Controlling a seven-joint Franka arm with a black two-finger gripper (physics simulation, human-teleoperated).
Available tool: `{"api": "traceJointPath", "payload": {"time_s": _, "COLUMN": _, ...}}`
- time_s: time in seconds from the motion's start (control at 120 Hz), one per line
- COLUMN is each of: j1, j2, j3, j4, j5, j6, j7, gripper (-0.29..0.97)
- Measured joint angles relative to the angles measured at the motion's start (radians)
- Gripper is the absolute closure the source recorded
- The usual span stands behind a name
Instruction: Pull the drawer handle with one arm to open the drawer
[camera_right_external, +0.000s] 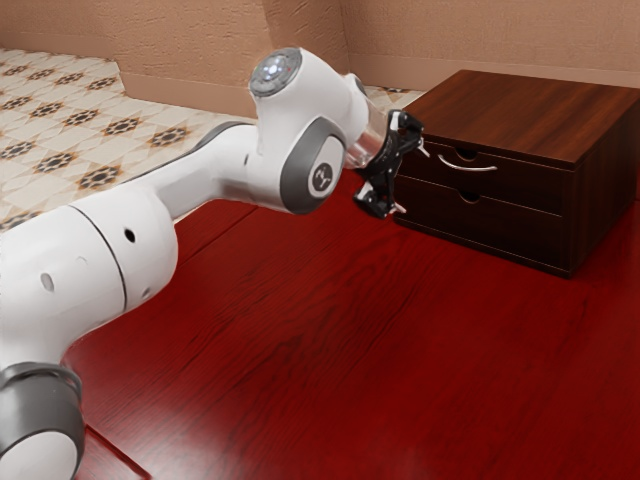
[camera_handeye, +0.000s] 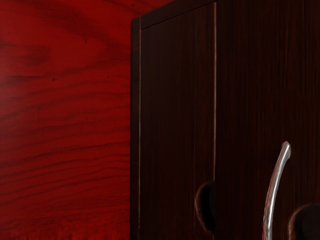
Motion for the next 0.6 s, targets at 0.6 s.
{"api": "traceJointPath", "payload": {"time_s": 0.6, "j1": 0.054, "j2": 0.145, "j3": -0.078, "j4": 0.146, "j5": 0.002, "j6": 0.135, "j7": 0.005, "gripper": 0.00}}
